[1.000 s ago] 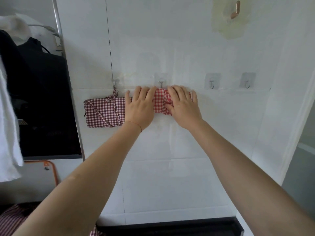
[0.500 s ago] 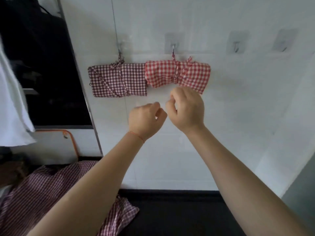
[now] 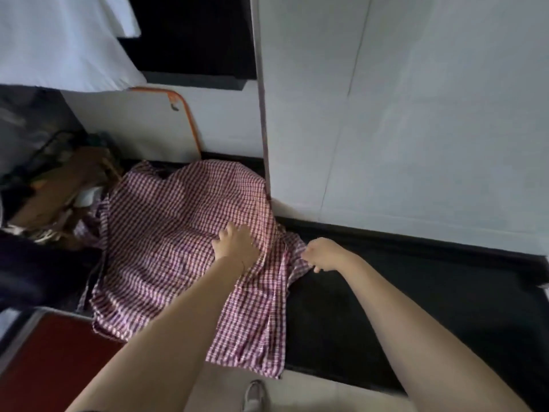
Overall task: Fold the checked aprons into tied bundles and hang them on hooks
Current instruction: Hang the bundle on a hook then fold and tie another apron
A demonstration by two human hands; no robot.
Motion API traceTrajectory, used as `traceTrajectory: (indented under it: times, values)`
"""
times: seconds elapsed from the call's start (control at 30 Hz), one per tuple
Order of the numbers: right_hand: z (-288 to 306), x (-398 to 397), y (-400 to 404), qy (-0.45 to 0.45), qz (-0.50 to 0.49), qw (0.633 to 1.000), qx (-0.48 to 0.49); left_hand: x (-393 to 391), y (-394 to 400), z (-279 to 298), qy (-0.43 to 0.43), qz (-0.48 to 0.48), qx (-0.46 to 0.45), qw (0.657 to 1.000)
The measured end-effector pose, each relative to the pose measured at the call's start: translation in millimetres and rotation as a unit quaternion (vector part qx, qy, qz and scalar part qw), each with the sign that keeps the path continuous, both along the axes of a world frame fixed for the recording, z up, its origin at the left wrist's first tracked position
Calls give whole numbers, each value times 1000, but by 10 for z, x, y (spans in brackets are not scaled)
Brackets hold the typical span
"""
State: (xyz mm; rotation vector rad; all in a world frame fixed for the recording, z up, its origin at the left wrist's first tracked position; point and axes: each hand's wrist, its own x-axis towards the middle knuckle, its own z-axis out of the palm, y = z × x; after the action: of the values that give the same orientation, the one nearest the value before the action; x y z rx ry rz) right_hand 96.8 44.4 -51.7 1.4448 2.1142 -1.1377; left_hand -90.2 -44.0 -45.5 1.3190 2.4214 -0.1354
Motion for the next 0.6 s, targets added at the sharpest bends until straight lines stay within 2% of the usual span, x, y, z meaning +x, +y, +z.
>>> traceTrajectory:
  times: [0.1,0.2,0.37,0.43,0.5,0.53,0.6]
  values:
    - [-417,-348,-346,51,-110,989,-85,-310,-300,-441,-47,10,-77,996]
    - [-737,-530,-624,97,-169,979,-60,-438,-481,-789,-62,-7,-100,993]
    - [-768,-598,-671,101,-258,961,6,-528,-444,-852,-29,-23,-27,999]
    - [-612,-574,-637,172,-324,930,-16,-548,-385,-810,-45,-25,10,999]
    - [-422,-570,-604,247,-389,884,-76,-517,-320,-744,-84,-23,71,994]
    - [-345,-571,-584,268,-408,868,-97,-474,-279,-698,-103,-29,101,989]
    - [-186,-601,-571,264,-424,857,-127,-371,-209,-598,-141,-43,157,976]
